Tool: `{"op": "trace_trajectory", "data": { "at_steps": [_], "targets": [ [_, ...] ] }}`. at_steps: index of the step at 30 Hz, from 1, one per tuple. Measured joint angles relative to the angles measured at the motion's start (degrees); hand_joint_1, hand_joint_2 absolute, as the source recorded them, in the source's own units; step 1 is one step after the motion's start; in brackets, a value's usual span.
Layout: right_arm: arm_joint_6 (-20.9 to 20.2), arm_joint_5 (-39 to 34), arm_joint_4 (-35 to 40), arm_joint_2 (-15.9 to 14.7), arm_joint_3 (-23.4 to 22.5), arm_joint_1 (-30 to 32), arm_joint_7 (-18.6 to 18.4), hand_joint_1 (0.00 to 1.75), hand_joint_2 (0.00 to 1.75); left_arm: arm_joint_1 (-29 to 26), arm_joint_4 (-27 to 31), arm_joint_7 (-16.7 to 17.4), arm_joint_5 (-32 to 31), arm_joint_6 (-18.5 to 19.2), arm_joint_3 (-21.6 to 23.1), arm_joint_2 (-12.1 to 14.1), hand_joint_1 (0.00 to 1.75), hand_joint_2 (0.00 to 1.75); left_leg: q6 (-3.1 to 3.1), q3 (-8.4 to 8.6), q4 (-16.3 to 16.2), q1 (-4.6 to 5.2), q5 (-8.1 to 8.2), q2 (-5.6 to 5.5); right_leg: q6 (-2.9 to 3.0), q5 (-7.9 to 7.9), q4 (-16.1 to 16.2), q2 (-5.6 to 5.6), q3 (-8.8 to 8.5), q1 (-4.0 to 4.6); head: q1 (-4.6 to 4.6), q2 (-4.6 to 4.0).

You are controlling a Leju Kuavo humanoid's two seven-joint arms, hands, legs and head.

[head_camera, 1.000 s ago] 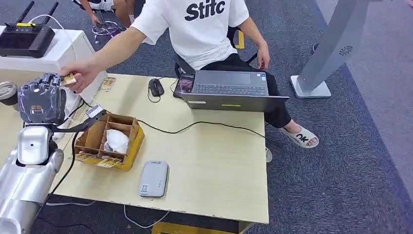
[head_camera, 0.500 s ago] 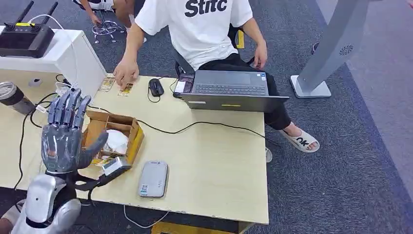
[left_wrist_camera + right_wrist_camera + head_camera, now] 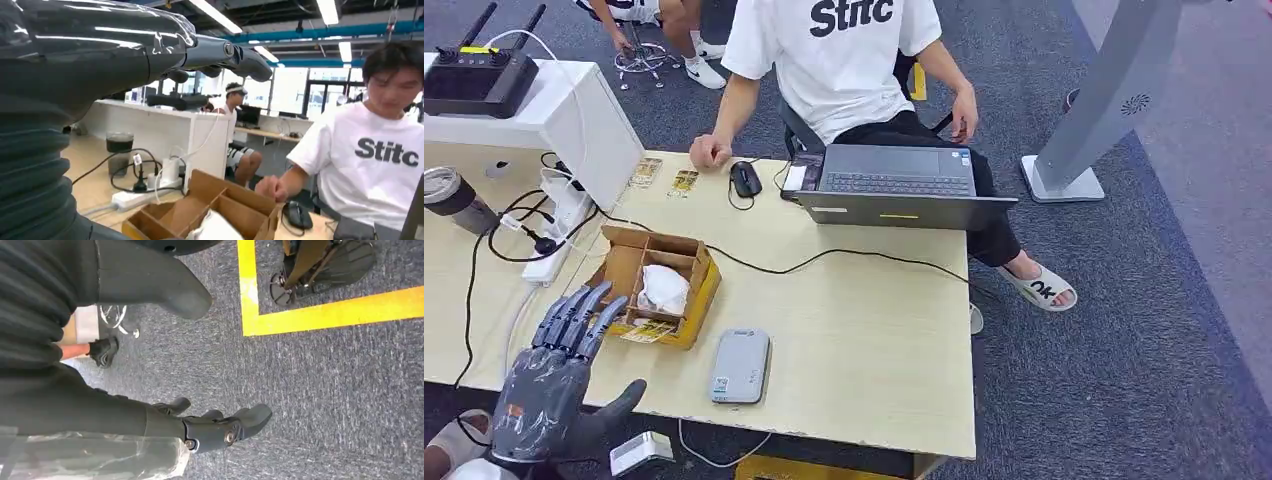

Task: Pass the card to the sensor for recognition and then transmit it.

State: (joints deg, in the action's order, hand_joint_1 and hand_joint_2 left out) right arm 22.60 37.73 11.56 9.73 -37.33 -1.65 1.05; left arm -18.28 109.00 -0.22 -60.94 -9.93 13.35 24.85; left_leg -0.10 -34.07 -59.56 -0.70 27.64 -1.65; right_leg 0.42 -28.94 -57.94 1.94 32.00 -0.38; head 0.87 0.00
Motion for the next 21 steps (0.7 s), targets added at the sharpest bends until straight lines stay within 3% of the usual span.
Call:
{"op": "trace_trajectory", "data": {
  "at_steps": [3, 7, 13, 21],
  "targets": [
    [-1.1, -0.4, 0.0, 0.0, -0.8, -0.1, -0.2, 0.00, 1.75, 0.0, 0.0, 1.1, -0.4, 1.0, 1.0, 1.6, 0.00, 1.75, 0.00, 0.00, 0.0, 0.00, -0.01, -0.03, 0.00, 0.00, 0.0, -0.04, -0.03, 0.00, -0.02, 0.00],
    [-0.9, -0.3, 0.0, 0.0, -1.2, -0.2, -0.9, 0.00, 1.75, 0.7, -1.2, 5.1, -6.0, 2.2, 2.2, 2.6, 0.00, 1.75, -0.01, 0.01, 0.0, 0.01, -0.01, -0.02, -0.01, 0.01, 0.0, -0.03, -0.04, 0.00, -0.04, 0.00],
    [-0.9, 0.7, 0.0, 0.0, -1.4, -0.2, -1.4, 0.00, 1.75, 2.8, -6.1, 9.2, -8.4, 4.4, 3.4, 3.0, 0.00, 1.75, -0.01, 0.01, 0.0, 0.01, -0.01, -0.03, 0.00, 0.01, 0.0, -0.04, -0.04, 0.00, -0.02, 0.00],
    [-1.0, 1.9, 0.0, 0.0, -1.5, -0.2, -1.4, 0.00, 1.75, 5.0, -13.4, 11.7, -10.5, 4.2, 3.5, 2.4, 0.00, 1.75, 0.00, 0.01, 0.0, 0.00, -0.01, -0.02, 0.00, 0.01, 0.0, -0.03, -0.03, 0.00, -0.02, 0.00]
  ]
}}
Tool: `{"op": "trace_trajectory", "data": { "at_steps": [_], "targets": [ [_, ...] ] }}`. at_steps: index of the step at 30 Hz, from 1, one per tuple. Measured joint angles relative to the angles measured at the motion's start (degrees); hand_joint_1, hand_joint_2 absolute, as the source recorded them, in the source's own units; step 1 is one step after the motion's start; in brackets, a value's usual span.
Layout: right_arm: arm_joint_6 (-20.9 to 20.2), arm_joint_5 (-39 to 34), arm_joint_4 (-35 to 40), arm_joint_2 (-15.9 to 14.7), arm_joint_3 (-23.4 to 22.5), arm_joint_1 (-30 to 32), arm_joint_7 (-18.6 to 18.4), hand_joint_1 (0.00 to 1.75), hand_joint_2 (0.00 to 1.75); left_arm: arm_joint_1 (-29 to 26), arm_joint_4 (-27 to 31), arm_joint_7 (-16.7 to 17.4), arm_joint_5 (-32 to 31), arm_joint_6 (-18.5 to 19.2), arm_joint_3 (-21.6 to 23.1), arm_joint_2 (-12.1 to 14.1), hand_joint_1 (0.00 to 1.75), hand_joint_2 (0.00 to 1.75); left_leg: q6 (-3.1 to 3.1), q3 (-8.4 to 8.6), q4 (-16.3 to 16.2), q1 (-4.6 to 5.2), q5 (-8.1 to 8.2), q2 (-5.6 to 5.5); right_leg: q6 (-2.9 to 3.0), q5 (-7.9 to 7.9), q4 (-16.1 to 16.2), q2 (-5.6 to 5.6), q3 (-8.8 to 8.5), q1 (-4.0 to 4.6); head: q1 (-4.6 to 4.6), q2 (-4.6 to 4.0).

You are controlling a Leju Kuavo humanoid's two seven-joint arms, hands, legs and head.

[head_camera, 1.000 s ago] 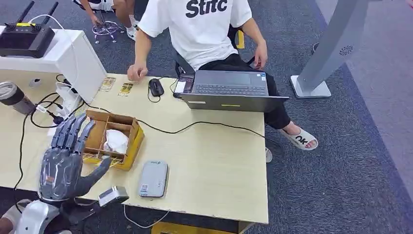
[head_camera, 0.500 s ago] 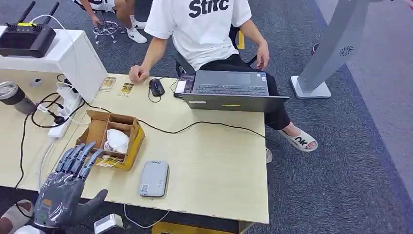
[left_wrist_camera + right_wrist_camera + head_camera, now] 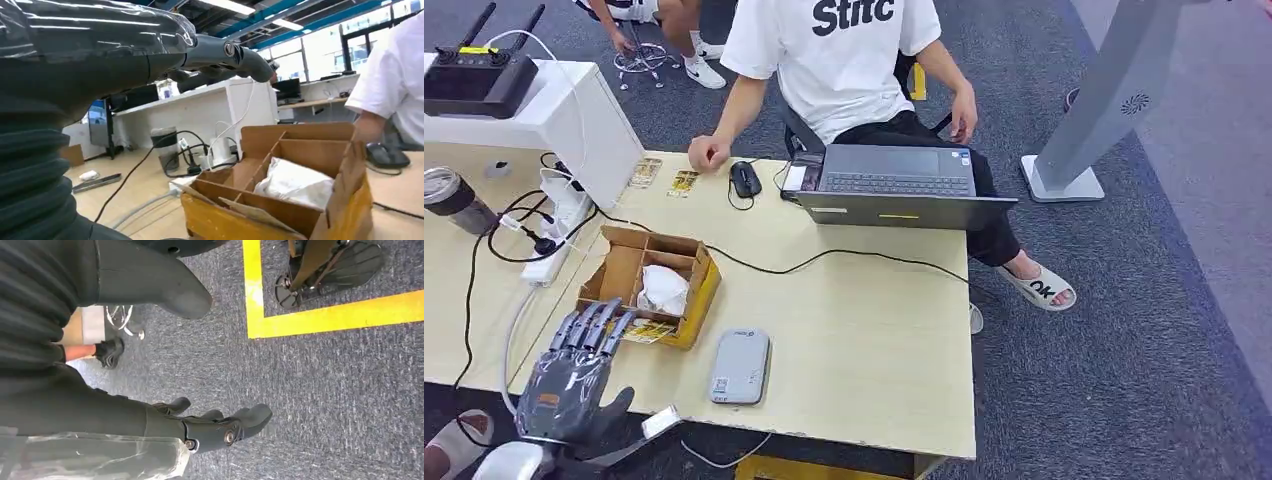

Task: Pass the card to the sensor for recognition and then transmit it.

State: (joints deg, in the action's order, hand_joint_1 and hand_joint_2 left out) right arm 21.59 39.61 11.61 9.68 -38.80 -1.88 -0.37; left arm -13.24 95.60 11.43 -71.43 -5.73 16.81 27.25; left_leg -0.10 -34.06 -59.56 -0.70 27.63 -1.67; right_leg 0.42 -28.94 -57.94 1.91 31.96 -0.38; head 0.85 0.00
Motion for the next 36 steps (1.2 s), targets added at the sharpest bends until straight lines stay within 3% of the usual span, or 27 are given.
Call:
{"op": "trace_trajectory", "data": {
  "at_steps": [7, 21, 36],
  "targets": [
    [-0.5, 1.4, 0.0, 0.0, 0.0, 0.0, 0.0, 0.00, 1.75, 1.2, -4.8, 0.4, -2.4, -0.7, -1.3, -1.4, 0.00, 1.75, 0.00, 0.00, 0.0, 0.01, 0.00, 0.00, 0.00, 0.00, 0.0, 0.00, 0.00, 0.00, 0.00, 0.00],
    [-1.7, 4.5, 0.0, 0.0, 0.0, -0.1, 0.4, 0.00, 1.75, 4.3, -19.2, -5.6, -6.3, -8.8, -10.5, -3.9, 0.00, 1.75, 0.01, 0.00, 0.0, -0.01, 0.00, 0.01, 0.01, 0.00, 0.0, 0.01, 0.00, 0.01, 0.00, 0.00],
    [-1.7, 6.6, 0.0, 0.0, 0.5, -0.1, 0.4, 0.00, 1.75, 5.9, -23.0, -9.7, -9.0, -12.8, -12.7, -6.4, 0.00, 1.75, 0.00, 0.01, 0.0, -0.01, 0.00, 0.01, 0.00, 0.01, 0.0, 0.01, 0.00, 0.00, 0.00, 0.00]
  ]
}}
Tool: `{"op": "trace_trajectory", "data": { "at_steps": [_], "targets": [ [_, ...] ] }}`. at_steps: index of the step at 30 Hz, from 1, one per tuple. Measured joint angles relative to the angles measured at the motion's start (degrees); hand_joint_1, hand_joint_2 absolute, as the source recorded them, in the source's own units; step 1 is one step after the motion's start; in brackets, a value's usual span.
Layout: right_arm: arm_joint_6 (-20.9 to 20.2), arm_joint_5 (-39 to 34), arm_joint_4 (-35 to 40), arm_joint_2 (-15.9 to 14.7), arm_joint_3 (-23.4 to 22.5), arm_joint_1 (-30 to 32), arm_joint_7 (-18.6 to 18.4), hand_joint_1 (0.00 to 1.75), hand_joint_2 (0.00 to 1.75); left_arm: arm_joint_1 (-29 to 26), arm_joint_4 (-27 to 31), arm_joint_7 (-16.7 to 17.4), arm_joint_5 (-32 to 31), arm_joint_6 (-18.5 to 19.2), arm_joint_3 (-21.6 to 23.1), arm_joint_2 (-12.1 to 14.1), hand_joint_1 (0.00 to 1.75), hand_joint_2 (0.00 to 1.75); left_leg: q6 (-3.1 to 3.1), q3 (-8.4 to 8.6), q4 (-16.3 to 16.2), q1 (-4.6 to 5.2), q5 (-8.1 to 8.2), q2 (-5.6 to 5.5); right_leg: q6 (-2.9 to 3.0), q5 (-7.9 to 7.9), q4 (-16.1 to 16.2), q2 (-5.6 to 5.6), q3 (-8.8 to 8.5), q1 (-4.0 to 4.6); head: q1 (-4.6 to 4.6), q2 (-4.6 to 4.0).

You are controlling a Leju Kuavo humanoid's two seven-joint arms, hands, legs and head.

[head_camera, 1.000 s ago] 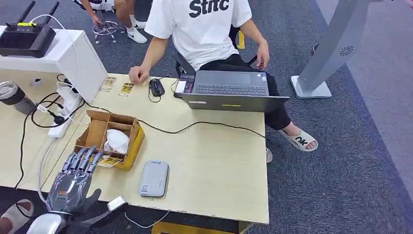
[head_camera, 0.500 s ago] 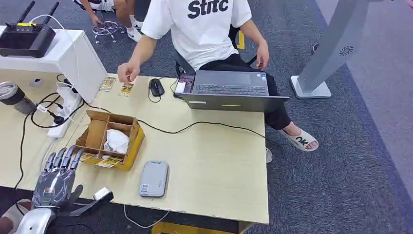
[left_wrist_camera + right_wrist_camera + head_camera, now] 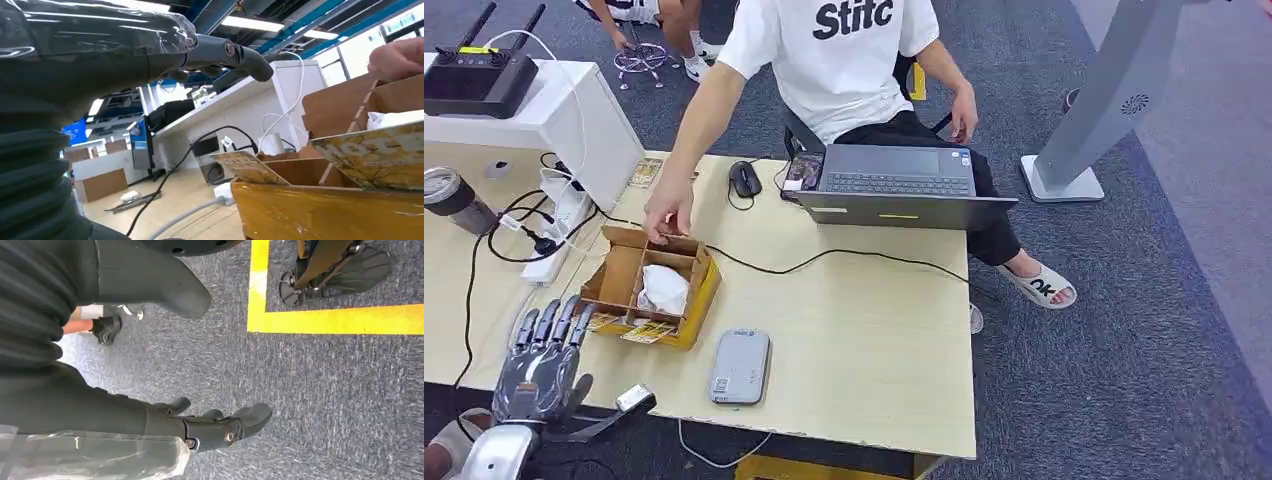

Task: Pass the card to the sensor for recognition and then transmit it.

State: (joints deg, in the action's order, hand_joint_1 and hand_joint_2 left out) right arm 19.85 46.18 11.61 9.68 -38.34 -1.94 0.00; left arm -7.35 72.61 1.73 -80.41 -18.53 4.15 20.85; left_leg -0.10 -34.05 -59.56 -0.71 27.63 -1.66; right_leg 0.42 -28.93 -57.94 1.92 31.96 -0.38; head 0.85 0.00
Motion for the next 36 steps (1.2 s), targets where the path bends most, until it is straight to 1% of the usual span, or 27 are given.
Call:
{"op": "trace_trajectory", "data": {
  "at_steps": [9, 16, 22, 36],
  "targets": [
    [0.0, 0.5, 0.0, 0.0, 0.2, 0.0, 0.0, 0.00, 1.75, 0.5, 0.0, -0.4, -0.1, 0.0, 0.0, -1.4, 0.00, 1.75, 0.00, 0.00, 0.0, 0.00, 0.00, 0.00, 0.00, 0.00, 0.0, 0.00, 0.00, 0.00, 0.00, 0.00],
    [-0.1, 1.2, 0.0, 0.0, 0.3, 0.0, 0.0, 0.00, 1.75, 1.3, -0.2, -0.5, -0.1, 0.0, 0.1, -1.8, 0.00, 1.75, 0.00, 0.00, 0.0, 0.00, 0.00, -0.01, 0.00, 0.00, 0.0, -0.01, 0.00, 0.00, 0.00, 0.00],
    [-0.2, 1.5, 0.0, 0.0, 0.4, -0.1, 0.0, 0.00, 1.75, 2.8, -1.6, -0.8, -0.1, -0.1, 0.1, -2.5, 0.00, 1.75, 0.00, 0.00, 0.0, 0.00, 0.00, 0.00, 0.00, 0.01, 0.0, 0.00, 0.00, 0.00, 0.02, 0.00],
    [-0.2, 2.8, 0.0, -0.1, 0.6, -0.1, 0.0, 0.00, 1.75, 4.8, -5.2, -2.5, 1.0, -1.6, 0.7, -3.6, 0.00, 1.75, 0.00, 0.00, 0.0, 0.00, 0.00, 0.00, 0.00, 0.01, 0.0, 0.00, 0.01, 0.00, 0.00, 0.00]
  ]
}}
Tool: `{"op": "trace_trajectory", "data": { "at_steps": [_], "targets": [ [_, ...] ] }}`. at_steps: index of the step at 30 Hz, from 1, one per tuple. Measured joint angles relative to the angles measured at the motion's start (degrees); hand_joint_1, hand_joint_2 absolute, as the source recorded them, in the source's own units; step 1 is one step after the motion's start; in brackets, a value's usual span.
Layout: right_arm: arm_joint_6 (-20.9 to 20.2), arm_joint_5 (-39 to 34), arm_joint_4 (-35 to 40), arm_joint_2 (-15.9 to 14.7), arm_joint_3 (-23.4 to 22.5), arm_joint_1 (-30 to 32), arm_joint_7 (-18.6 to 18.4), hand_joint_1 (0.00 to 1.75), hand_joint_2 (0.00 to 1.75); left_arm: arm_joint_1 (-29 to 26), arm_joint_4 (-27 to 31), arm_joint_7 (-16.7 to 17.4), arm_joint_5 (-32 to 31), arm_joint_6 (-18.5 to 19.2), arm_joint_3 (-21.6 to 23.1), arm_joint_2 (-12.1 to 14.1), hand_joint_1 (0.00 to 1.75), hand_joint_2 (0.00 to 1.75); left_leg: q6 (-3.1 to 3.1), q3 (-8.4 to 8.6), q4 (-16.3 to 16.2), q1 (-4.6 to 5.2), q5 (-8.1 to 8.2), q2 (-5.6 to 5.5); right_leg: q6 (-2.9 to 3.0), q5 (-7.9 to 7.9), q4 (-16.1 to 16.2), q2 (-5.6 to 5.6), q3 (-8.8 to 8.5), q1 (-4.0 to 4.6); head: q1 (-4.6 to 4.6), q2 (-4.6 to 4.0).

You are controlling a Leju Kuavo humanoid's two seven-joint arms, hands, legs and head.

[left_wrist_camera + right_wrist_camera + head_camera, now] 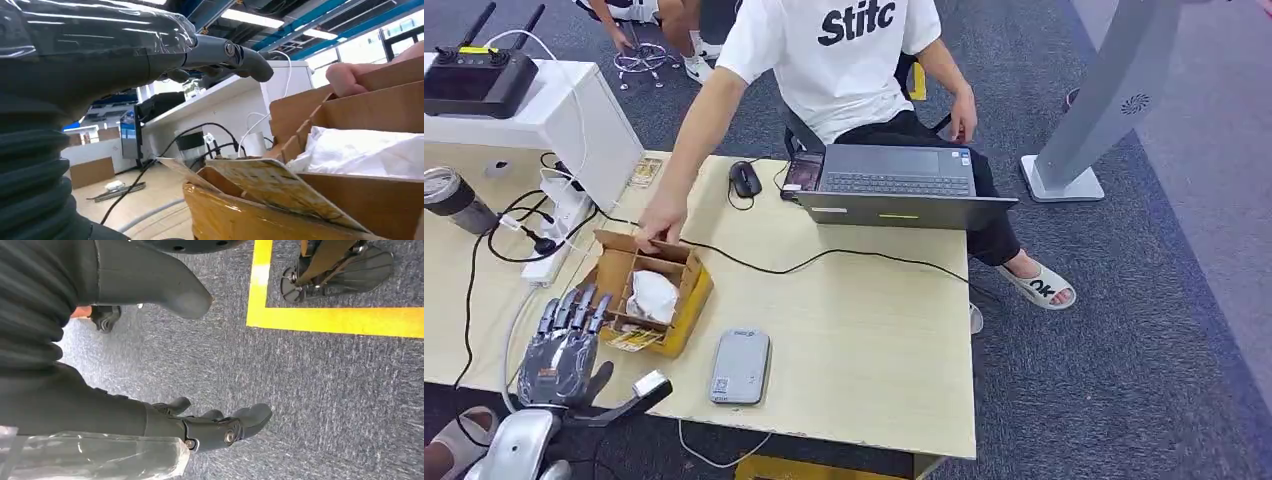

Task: Pass the card to the sensor for recognition and then transmit it.

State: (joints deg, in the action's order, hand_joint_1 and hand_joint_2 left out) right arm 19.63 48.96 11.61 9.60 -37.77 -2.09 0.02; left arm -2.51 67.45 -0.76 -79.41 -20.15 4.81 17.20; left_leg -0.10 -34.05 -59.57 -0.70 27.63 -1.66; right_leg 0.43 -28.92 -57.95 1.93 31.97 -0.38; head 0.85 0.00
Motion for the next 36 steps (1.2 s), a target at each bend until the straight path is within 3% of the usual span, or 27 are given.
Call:
{"op": "trace_trajectory", "data": {
  "at_steps": [12, 13, 14, 15, 36],
  "targets": [
    [-0.1, 0.9, 0.0, 0.0, 0.1, -0.2, 0.2, 0.00, 1.75, 2.3, -2.9, -1.7, 0.5, -0.5, 1.9, -0.7, 0.00, 1.75, 0.00, 0.00, 0.0, 0.00, 0.00, 0.00, 0.02, 0.01, 0.0, 0.00, 0.01, 0.00, 0.00, 0.00],
    [-0.1, 0.9, 0.0, 0.0, 0.2, -0.2, 0.2, 0.00, 1.75, 2.5, -3.1, -1.8, 0.5, -0.5, 2.0, -0.9, 0.28, 1.75, 0.00, 0.00, 0.0, 0.00, 0.00, 0.00, 0.02, 0.01, 0.0, 0.00, 0.00, 0.00, 0.02, 0.00],
    [-0.1, 1.0, 0.0, 0.0, 0.2, -0.3, 0.2, 0.00, 1.75, 2.7, -3.3, -2.0, 0.6, -0.6, 2.3, -0.9, 0.28, 1.75, 0.00, 0.00, 0.0, 0.00, 0.00, 0.00, 0.02, 0.01, 0.0, 0.00, 0.00, 0.00, 0.00, 0.00],
    [-0.1, 1.0, 0.0, 0.0, 0.3, -0.3, 0.2, 0.00, 1.75, 2.8, -3.6, -2.3, 0.6, -0.7, 2.4, -1.1, 1.75, 1.75, 0.00, 0.00, 0.0, 0.00, 0.00, 0.00, 0.02, 0.01, 0.0, 0.00, 0.00, 0.00, 0.00, 0.00],
    [-0.4, 1.6, 0.0, -0.1, 0.8, -0.3, 0.2, 0.00, 1.75, 3.5, -5.4, -3.3, 2.2, -1.9, 3.4, -1.7, 1.75, 1.75, 0.00, 0.00, 0.0, 0.00, 0.00, 0.01, 0.02, 0.02, 0.0, 0.03, 0.00, 0.00, 0.02, 0.00]
  ]
}}
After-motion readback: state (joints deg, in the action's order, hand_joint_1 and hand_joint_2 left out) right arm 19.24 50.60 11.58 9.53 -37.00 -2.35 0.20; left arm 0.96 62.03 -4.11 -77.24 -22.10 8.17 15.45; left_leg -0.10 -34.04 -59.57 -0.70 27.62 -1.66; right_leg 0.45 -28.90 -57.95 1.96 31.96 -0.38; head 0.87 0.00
